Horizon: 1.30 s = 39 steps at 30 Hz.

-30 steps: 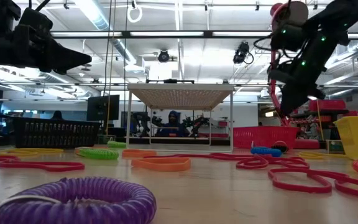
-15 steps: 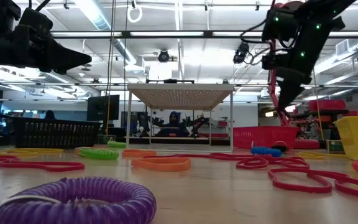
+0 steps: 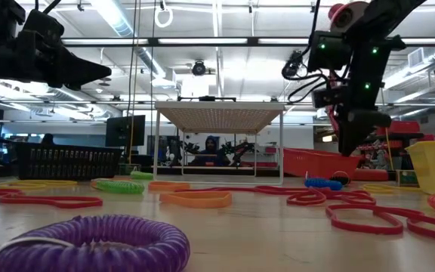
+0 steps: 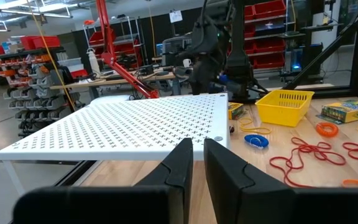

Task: Pick & Place Office Desk Supplies
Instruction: Put the red bin on the shelf

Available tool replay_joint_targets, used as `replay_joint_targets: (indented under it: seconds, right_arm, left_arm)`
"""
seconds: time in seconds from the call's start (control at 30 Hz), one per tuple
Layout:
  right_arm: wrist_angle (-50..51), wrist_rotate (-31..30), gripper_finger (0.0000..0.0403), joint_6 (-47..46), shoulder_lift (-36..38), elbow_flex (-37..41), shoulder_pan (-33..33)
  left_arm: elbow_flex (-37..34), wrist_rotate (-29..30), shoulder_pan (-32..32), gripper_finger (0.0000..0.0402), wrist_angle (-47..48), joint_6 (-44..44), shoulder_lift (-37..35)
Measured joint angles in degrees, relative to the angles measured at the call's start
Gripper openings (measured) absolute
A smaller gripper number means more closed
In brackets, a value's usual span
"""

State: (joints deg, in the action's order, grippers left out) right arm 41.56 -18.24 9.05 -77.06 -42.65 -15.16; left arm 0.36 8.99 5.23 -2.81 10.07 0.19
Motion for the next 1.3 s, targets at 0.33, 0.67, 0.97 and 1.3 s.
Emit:
replay_joint_targets:
  seconds: [0.33,0.67,0.97,1.3]
  right_arm:
    - [-3.2,-0.2,0.0117,5.0,-2.9,0.0,-0.2]
    - [-3.6,-1.7,0.0027,5.5,-2.8,0.0,0.0]
    - [2.8,-6.2,0.0024,10.9,-2.7,-0.2,5.1]
    - [7.5,-15.0,0.0015,11.3,-2.7,-0.2,12.5]
  left_arm:
    - [0.0,0.0,0.0,0.005,0.0,0.0,0.0]
    - [0.0,0.0,0.0,0.005,0.0,0.0,0.0]
    - [0.0,0.0,0.0,0.005,0.0,0.0,0.0]
    - [0.0,0.0,0.0,0.005,0.0,0.0,0.0]
